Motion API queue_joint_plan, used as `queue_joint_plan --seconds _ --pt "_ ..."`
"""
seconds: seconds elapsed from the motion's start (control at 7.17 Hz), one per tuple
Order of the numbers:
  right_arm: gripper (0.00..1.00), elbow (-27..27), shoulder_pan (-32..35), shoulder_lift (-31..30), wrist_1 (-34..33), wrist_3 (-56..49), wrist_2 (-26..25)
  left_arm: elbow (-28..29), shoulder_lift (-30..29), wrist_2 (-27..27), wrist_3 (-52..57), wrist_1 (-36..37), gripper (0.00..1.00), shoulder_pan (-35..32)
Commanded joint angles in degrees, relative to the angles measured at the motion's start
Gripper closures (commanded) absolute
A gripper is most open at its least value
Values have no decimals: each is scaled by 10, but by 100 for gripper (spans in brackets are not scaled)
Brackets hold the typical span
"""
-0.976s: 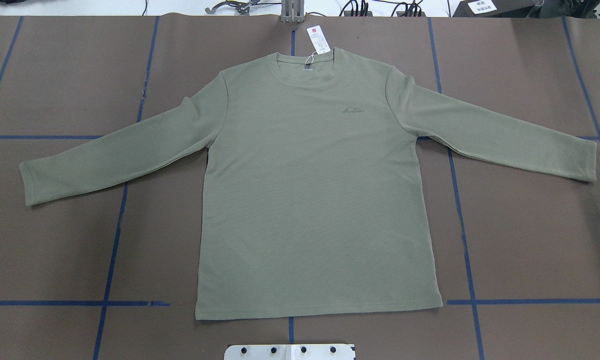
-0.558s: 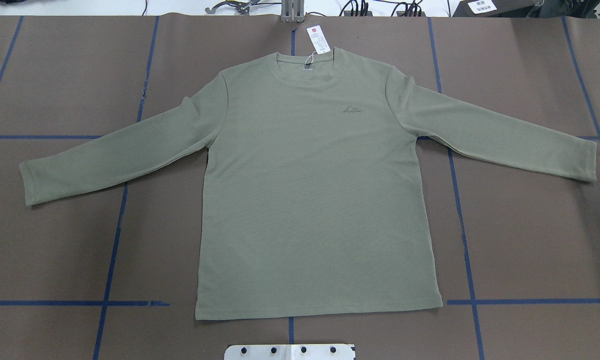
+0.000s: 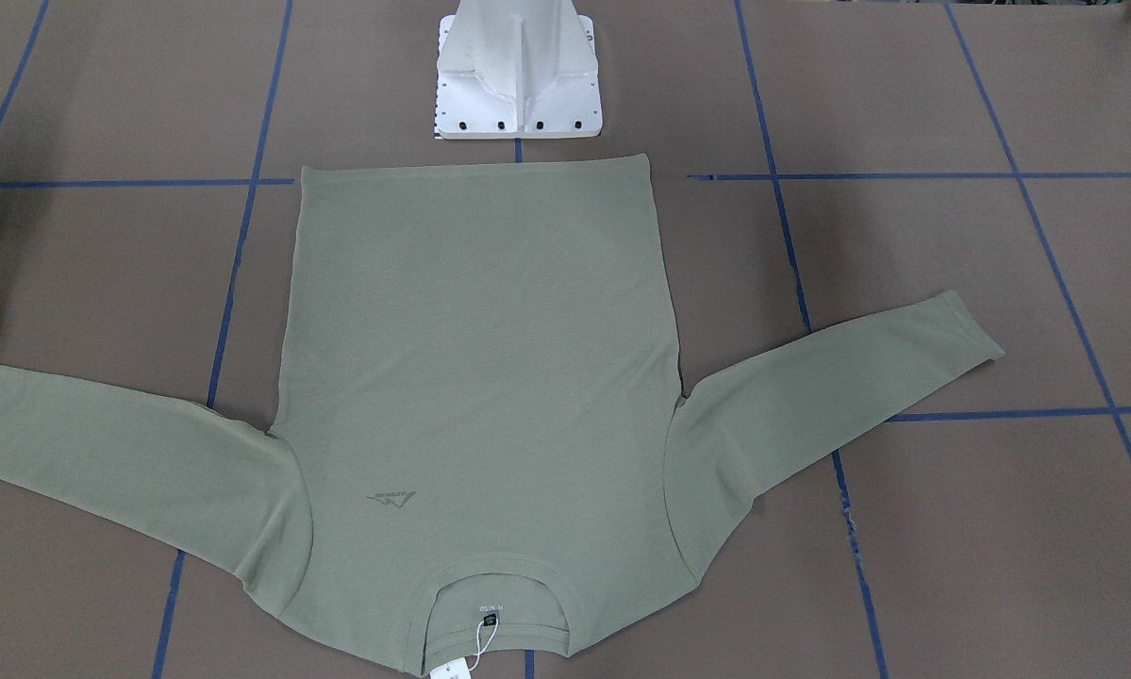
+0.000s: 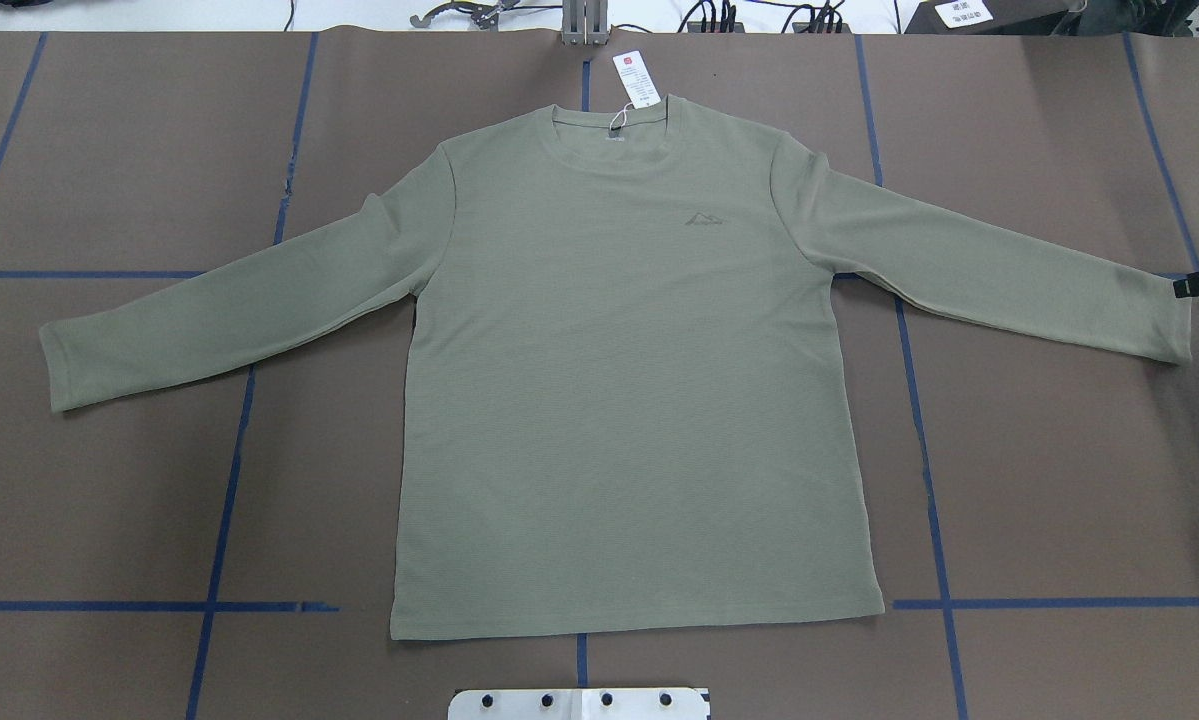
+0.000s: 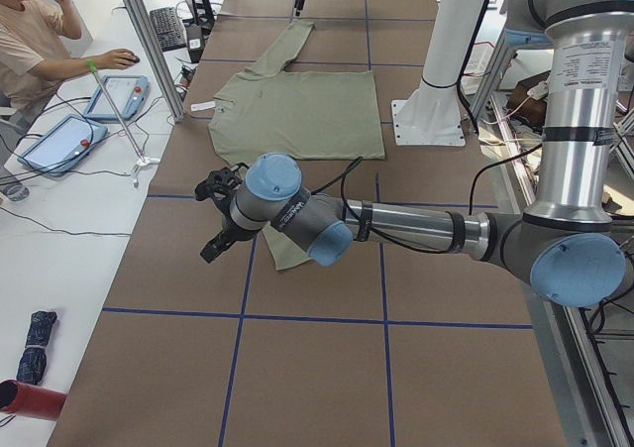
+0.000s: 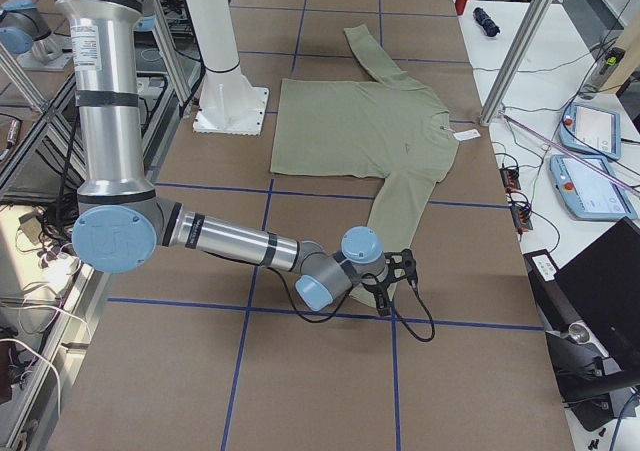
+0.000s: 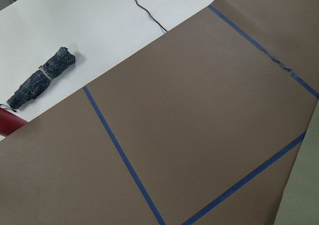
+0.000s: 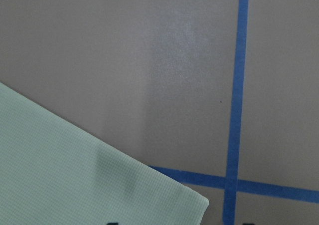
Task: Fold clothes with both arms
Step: 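Grasp the sleeve cuff nearest the right gripper and lift it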
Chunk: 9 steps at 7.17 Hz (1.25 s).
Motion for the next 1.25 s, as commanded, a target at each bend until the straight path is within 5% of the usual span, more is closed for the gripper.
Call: queue_joint_plan --seconds 0.0,1.12 --pt "23 -10 -9 8 0 0 -9 0 0 0 1 0 0 0" --pt "35 -37 -14 26 1 1 -5 -1 0 0 1 -1 0 -4"
